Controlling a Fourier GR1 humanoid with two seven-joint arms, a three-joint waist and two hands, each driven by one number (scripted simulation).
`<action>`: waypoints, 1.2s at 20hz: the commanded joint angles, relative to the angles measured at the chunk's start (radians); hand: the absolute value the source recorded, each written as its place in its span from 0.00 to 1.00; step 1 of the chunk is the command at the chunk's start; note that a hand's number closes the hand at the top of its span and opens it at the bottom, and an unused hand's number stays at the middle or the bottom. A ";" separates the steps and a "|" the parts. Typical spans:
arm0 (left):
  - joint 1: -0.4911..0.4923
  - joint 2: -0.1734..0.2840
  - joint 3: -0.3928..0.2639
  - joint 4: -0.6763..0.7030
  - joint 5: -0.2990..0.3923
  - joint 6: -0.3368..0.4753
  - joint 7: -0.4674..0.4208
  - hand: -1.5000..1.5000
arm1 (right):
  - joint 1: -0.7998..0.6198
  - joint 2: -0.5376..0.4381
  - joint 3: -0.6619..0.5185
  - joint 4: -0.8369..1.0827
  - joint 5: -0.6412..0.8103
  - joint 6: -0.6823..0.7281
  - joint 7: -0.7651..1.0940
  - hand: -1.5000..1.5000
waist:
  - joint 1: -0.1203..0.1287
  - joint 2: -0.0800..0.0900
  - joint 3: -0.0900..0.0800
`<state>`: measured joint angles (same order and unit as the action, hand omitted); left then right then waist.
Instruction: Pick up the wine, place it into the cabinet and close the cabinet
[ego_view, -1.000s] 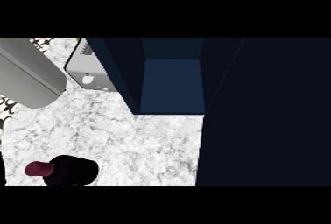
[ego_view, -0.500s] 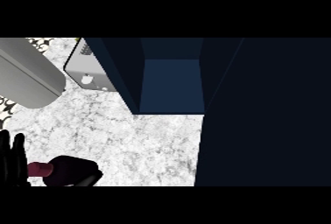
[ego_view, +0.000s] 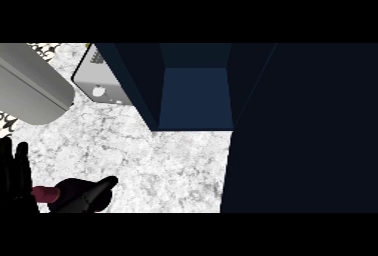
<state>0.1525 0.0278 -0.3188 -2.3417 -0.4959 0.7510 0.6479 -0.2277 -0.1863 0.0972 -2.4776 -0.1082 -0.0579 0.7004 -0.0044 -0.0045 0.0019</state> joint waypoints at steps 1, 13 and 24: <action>-0.025 -0.003 0.018 -0.065 -0.137 -0.007 0.067 0.00 | -0.066 0.001 0.010 -0.120 -0.006 -0.052 0.131 0.00 | 0.004 0.000 -0.002; -0.017 -0.013 0.101 -0.025 -0.131 0.028 0.046 0.00 | -0.212 -0.036 -0.024 -0.124 0.009 -0.099 0.282 0.00 | 0.005 0.000 -0.003; 0.165 -0.014 0.090 0.055 0.015 0.079 -0.148 0.00 | -0.276 -0.072 -0.095 -0.199 -0.065 -0.095 0.406 0.00 | 0.000 -0.003 -0.003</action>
<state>0.2508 0.0176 -0.2198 -2.2942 -0.5105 0.8108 0.5539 -0.5121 -0.2442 0.0350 -2.4944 -0.0824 -0.1360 0.9803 -0.0005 -0.0051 -0.0012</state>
